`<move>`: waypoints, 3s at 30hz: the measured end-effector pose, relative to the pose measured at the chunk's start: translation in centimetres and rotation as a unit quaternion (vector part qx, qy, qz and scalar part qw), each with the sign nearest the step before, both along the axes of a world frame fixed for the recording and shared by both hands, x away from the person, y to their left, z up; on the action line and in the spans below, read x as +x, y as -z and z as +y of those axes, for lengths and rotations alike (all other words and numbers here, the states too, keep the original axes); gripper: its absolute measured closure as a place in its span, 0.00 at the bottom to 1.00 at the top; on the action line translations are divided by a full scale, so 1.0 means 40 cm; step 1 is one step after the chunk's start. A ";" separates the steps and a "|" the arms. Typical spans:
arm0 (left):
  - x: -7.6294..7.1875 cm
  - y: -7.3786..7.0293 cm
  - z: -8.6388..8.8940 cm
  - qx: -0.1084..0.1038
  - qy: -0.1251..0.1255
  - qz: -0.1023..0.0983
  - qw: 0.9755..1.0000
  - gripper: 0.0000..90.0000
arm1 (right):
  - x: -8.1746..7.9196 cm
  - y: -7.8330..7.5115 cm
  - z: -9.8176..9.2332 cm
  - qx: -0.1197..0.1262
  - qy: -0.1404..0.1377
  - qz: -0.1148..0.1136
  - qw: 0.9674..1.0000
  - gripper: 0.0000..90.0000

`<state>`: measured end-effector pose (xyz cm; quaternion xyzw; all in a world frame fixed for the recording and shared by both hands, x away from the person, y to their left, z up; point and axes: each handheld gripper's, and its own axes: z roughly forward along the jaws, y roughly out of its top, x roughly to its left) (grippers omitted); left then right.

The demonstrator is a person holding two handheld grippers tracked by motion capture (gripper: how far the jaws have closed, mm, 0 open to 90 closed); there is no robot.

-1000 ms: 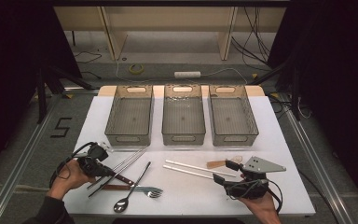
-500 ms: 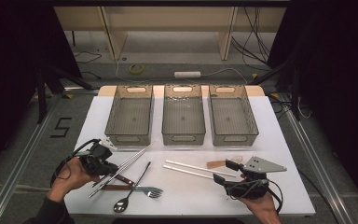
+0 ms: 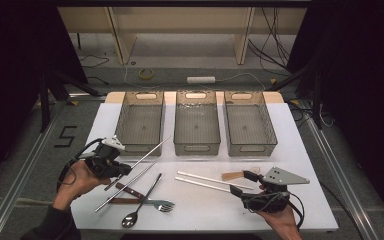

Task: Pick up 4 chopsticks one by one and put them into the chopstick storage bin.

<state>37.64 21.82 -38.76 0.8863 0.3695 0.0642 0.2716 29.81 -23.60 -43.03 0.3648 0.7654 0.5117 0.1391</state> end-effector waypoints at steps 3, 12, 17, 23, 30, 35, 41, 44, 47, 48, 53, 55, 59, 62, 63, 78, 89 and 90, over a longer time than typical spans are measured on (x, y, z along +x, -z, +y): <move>0.017 -0.013 -0.001 -0.009 -0.012 -0.011 1.000 0.94 | 0.000 0.000 0.000 0.001 0.001 0.000 1.000 0.32; 0.090 -0.041 -0.005 -0.024 -0.045 -0.032 0.998 0.94 | -0.001 0.000 -0.001 0.002 0.002 -0.001 1.000 0.32; 0.124 -0.060 0.004 -0.042 -0.079 -0.059 0.994 0.94 | 0.000 -0.001 -0.002 0.001 0.003 -0.001 1.000 0.32; 0.177 -0.063 0.021 -0.056 -0.118 -0.079 0.988 0.94 | -0.001 -0.001 -0.002 0.000 0.002 -0.001 1.000 0.32; 0.231 -0.048 0.041 -0.062 -0.163 -0.093 0.980 0.94 | -0.001 -0.001 -0.001 -0.001 0.001 -0.001 1.000 0.32; 0.258 -0.033 0.041 -0.058 -0.178 -0.097 0.978 0.94 | 0.000 -0.001 -0.001 0.000 0.001 0.000 1.000 0.32; 0.277 -0.031 0.049 -0.062 -0.195 -0.104 0.973 0.94 | 0.000 -0.001 -0.001 -0.003 0.002 -0.002 1.000 0.32; 0.288 -0.030 0.053 -0.068 -0.205 -0.107 0.971 0.94 | 0.001 -0.001 -0.001 -0.002 0.002 -0.002 1.000 0.32; 0.303 -0.021 0.050 -0.064 -0.214 -0.110 0.969 0.94 | 0.001 -0.001 -0.001 -0.002 0.002 -0.002 1.000 0.32; 0.308 -0.019 0.051 -0.063 -0.216 -0.107 0.968 0.94 | 0.001 -0.001 0.000 -0.003 0.001 -0.002 1.000 0.32; 0.325 0.002 0.051 -0.064 -0.230 -0.106 0.965 0.94 | 0.001 0.000 -0.001 -0.003 0.000 -0.001 1.000 0.32; 0.328 0.008 0.051 -0.063 -0.232 -0.105 0.965 0.94 | 0.001 0.000 -0.002 -0.002 0.000 -0.001 1.000 0.32; 0.332 0.019 0.051 -0.064 -0.233 -0.106 0.964 0.94 | 0.002 0.000 -0.001 -0.003 0.000 -0.001 1.000 0.32; 0.333 0.027 0.049 -0.061 -0.231 -0.104 0.965 0.94 | 0.001 0.000 0.000 -0.004 -0.001 -0.001 1.000 0.32; 0.334 0.030 0.047 -0.064 -0.234 -0.105 0.964 0.94 | 0.001 0.000 0.000 -0.004 -0.001 -0.001 1.000 0.32; 0.336 0.068 0.053 -0.046 -0.240 -0.091 0.965 0.94 | 0.001 0.000 0.000 -0.003 -0.003 -0.001 1.000 0.32; 0.341 0.094 0.053 -0.039 -0.248 -0.071 0.965 0.93 | 0.001 0.000 0.000 -0.001 -0.003 0.001 1.000 0.32; 0.342 0.095 0.052 -0.038 -0.251 -0.071 0.965 0.92 | 0.001 0.000 0.000 -0.002 -0.004 0.002 1.000 0.32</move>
